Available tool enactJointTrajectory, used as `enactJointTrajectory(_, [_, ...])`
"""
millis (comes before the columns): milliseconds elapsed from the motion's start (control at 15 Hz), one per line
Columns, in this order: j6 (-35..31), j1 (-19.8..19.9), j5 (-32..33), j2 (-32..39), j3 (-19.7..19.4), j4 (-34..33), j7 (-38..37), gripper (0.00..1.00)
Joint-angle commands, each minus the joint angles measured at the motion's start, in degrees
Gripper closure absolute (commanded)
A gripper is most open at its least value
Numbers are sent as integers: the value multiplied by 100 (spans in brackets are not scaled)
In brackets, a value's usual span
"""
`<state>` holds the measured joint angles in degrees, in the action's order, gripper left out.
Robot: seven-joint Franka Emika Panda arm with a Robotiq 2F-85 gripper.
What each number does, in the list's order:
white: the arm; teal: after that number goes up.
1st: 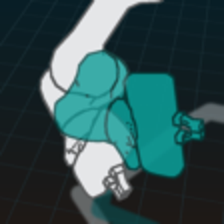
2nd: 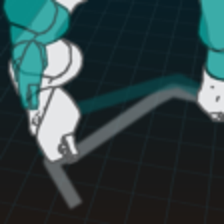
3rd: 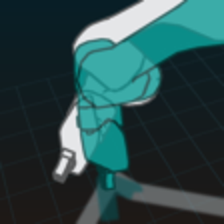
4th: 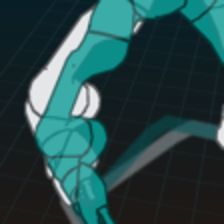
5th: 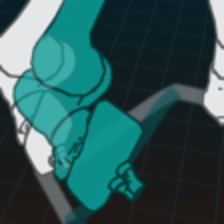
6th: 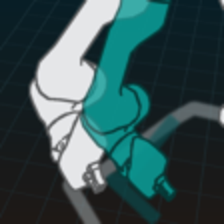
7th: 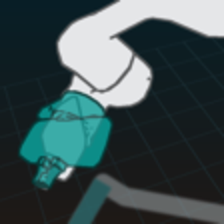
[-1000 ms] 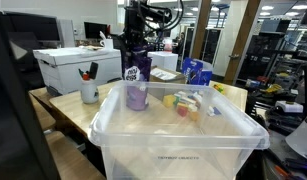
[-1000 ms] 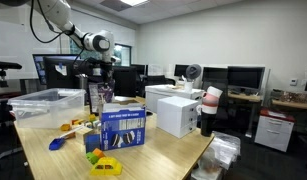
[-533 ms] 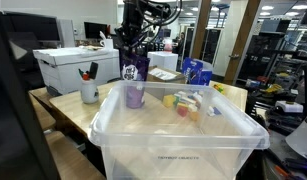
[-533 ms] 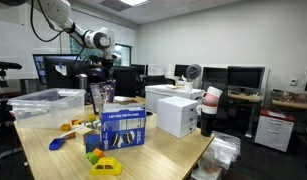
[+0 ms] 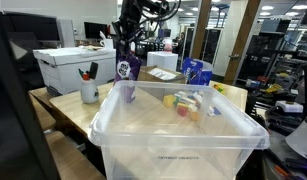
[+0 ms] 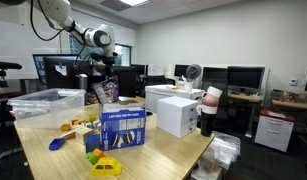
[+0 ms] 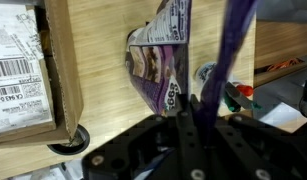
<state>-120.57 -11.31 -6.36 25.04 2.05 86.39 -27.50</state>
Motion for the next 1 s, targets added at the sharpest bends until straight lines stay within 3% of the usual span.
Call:
enactJointTrajectory(0, [-232,4,-20,-238,7,160,-129,96])
enactJointTrajectory(667, [-851,-94,175,-535,-19,223,-184,96])
enactJointTrajectory(933, [-983,-233,518,-955,-13,368,-253,96])
